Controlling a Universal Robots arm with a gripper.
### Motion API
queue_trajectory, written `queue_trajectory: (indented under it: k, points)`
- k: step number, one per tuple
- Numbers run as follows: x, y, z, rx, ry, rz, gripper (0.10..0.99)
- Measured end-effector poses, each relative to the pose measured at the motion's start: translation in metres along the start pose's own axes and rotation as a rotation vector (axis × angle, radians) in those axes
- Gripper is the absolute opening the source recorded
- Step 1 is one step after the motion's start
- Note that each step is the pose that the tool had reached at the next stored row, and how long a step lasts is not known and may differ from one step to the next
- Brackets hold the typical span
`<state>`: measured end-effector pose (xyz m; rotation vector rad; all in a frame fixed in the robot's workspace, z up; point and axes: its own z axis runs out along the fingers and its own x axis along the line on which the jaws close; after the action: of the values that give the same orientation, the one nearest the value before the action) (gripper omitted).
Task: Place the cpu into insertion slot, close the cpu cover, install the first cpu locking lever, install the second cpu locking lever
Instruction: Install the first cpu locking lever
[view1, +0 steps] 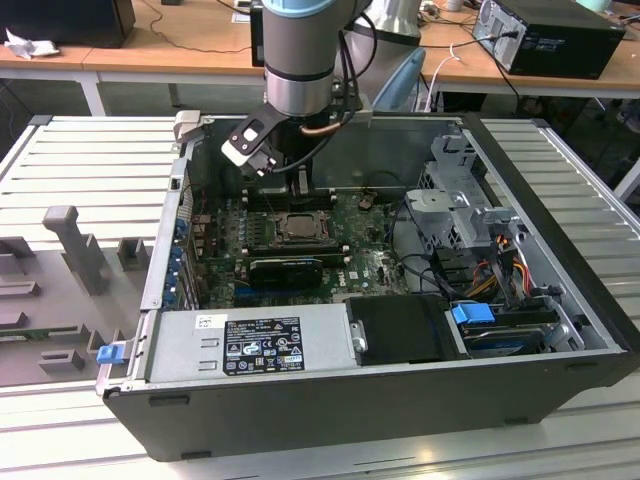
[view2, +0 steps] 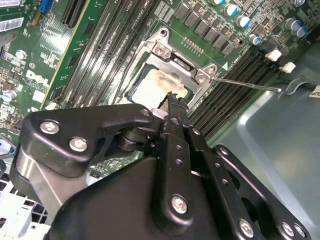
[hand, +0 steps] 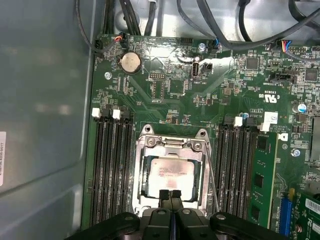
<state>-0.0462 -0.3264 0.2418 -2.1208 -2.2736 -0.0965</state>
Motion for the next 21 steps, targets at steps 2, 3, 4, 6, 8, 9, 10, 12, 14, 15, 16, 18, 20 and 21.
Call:
queue_trajectory:
  k: [2, 3, 4, 6, 8, 9, 10, 12, 14, 15, 16, 18, 20, 21]
  points:
    - [0.0001, 0.0001, -0.0014, 0.000, 0.0002, 0.000, 0.106]
    - [0.0001, 0.0000, -0.0025, 0.000, -0.0002, 0.000, 0.106]
    - [0.0002, 0.0001, -0.0039, 0.000, -0.0001, 0.000, 0.106]
    - [0.0004, 0.0001, -0.0061, 0.000, -0.0001, 0.000, 0.106]
    - [0.0006, 0.0002, -0.0092, 0.000, 0.0000, 0.000, 0.106]
    - [0.0007, 0.0003, -0.0116, 0.000, -0.0001, 0.000, 0.106]
    - [0.0008, 0.0003, -0.0130, 0.000, -0.0001, 0.000, 0.106]
    - [0.0013, 0.0005, -0.0201, 0.000, -0.0001, 0.000, 0.106]
    - [0.0020, 0.0008, -0.0302, 0.000, -0.0014, 0.000, 0.106]
    - [0.0022, 0.0009, -0.0331, 0.000, -0.0018, 0.000, 0.106]
    - [0.0024, 0.0009, -0.0355, 0.000, -0.0019, 0.000, 0.106]
    - [0.0028, 0.0010, -0.0415, 0.000, -0.0019, 0.000, 0.106]
    - [0.0036, 0.0013, -0.0535, 0.000, -0.0022, 0.000, 0.106]
    - [0.0037, 0.0014, -0.0552, 0.000, -0.0028, 0.000, 0.106]
